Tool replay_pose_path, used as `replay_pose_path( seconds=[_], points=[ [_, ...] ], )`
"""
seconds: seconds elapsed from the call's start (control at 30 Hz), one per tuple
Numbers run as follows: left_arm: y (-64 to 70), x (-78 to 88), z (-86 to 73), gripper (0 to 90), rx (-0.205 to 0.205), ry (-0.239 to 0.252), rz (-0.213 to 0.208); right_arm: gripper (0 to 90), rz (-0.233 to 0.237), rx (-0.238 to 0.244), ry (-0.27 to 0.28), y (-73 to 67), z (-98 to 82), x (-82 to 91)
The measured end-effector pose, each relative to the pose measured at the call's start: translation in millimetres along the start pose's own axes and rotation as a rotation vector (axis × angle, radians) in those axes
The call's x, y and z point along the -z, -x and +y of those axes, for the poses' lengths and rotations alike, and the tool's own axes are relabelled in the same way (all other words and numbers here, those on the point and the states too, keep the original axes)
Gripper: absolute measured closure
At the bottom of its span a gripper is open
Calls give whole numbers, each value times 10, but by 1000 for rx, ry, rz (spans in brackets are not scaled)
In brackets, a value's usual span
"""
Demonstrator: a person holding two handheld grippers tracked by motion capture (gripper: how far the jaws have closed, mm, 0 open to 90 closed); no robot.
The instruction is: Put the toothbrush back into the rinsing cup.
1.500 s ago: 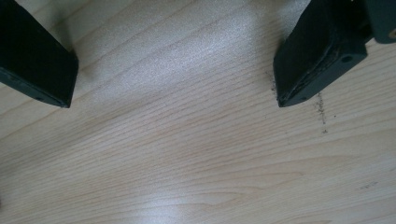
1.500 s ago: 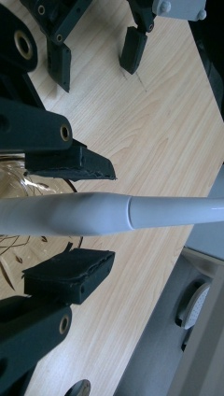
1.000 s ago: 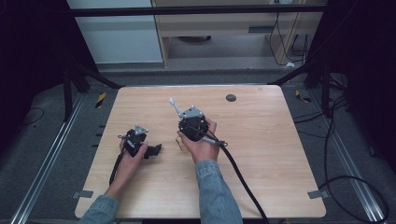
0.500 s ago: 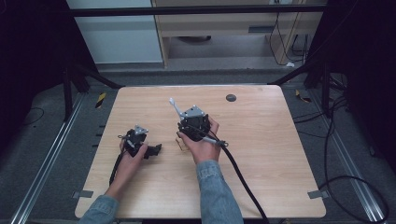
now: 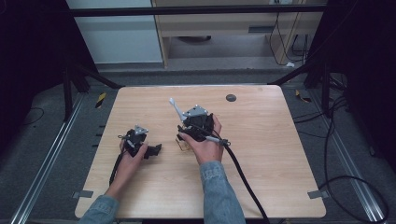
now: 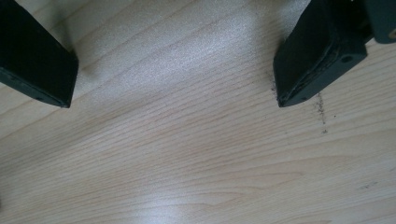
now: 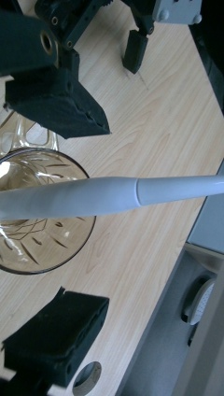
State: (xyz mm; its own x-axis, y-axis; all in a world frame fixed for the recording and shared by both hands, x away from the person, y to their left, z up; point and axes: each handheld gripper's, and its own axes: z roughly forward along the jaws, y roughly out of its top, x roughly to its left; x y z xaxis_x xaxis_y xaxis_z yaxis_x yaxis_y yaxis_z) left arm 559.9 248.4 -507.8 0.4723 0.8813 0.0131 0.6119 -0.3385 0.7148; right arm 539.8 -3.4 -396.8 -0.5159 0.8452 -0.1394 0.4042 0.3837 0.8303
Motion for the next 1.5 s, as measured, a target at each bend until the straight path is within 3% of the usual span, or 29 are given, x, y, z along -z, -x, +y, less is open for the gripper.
replay_pose_path(
  seconds=[0.4,0.87,1.33,1.5],
  points=[
    [-3,-1,3,0,-3,-1,1,67,-16,25,2,21,-15,33],
    [-2,-2,3,0,-1,0,0,63,-61,-72,32,245,-133,163],
    [-5,-1,4,0,-6,-5,0,67,-119,-125,46,478,-238,306],
    [-6,-2,6,0,-7,-5,0,71,-129,-124,21,571,-329,334]
  ],
)
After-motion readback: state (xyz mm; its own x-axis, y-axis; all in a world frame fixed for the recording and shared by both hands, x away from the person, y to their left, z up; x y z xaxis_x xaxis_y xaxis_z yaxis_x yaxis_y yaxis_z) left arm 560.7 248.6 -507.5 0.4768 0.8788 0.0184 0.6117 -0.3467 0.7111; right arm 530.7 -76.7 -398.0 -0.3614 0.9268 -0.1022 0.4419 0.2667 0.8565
